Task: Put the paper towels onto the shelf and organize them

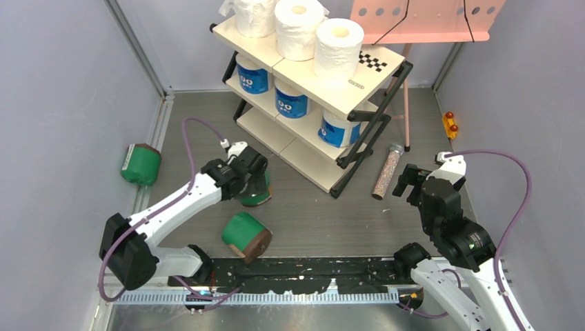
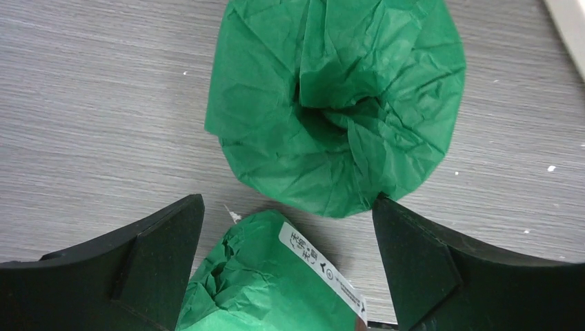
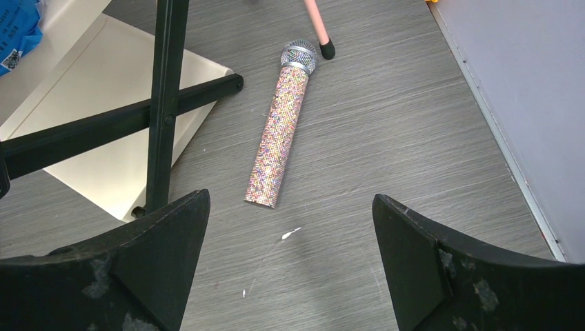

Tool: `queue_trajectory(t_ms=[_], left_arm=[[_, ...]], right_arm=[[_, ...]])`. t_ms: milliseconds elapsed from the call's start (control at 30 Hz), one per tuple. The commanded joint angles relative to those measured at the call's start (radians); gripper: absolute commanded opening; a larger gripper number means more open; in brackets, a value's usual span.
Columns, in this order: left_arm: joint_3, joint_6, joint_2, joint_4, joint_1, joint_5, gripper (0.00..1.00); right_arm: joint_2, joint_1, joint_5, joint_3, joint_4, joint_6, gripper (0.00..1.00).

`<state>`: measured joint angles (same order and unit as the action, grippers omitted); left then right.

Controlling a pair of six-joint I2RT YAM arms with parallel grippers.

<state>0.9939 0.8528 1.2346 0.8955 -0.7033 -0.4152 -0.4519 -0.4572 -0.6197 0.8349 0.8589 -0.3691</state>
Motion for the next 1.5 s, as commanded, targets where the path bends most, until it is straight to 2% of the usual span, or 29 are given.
queue_trajectory(t_ms=[0, 200, 367, 600, 867, 1033, 1200, 1467], left_arm=[[0.064, -0.06, 0.074, 0.046, -0.004, -0.043, 0.96], [0.048, -0.086, 0.119, 0.053, 0.093, -0.089, 0.97], [0.0, -0.117, 0.074, 0.017, 0.277, -0.087, 0.97], [0.002, -0.174, 0.027, 0.021, 0.49, -0.155, 0.99], [-0.084, -0.158, -0.136, -0.041, 0.813, -0.037, 1.0], [-0.095, -0.072, -0.243, -0.079, 0.831, 0.131, 0.99], [-0.135, 0.059, -0.283, -0.154, 0.828, 0.28, 0.96], [-0.202, 0.184, -0.236, -0.28, 0.826, 0.253, 0.82]], right_arm=[[-0.012, -0.005, -0.027, 0.013, -0.021, -0.007, 0.95], [-0.009, -0.005, -0.033, 0.013, -0.02, -0.008, 0.95], [-0.01, -0.005, -0.035, 0.013, -0.02, -0.008, 0.95], [-0.016, -0.005, -0.034, 0.013, -0.02, -0.008, 0.95], [-0.013, -0.005, -0.031, 0.014, -0.02, -0.006, 0.95], [-0.023, -0.005, -0.025, 0.015, -0.021, -0.002, 0.95], [-0.021, -0.005, -0.026, 0.015, -0.021, -0.002, 0.95], [-0.009, -0.005, -0.033, 0.015, -0.021, -0.004, 0.95]])
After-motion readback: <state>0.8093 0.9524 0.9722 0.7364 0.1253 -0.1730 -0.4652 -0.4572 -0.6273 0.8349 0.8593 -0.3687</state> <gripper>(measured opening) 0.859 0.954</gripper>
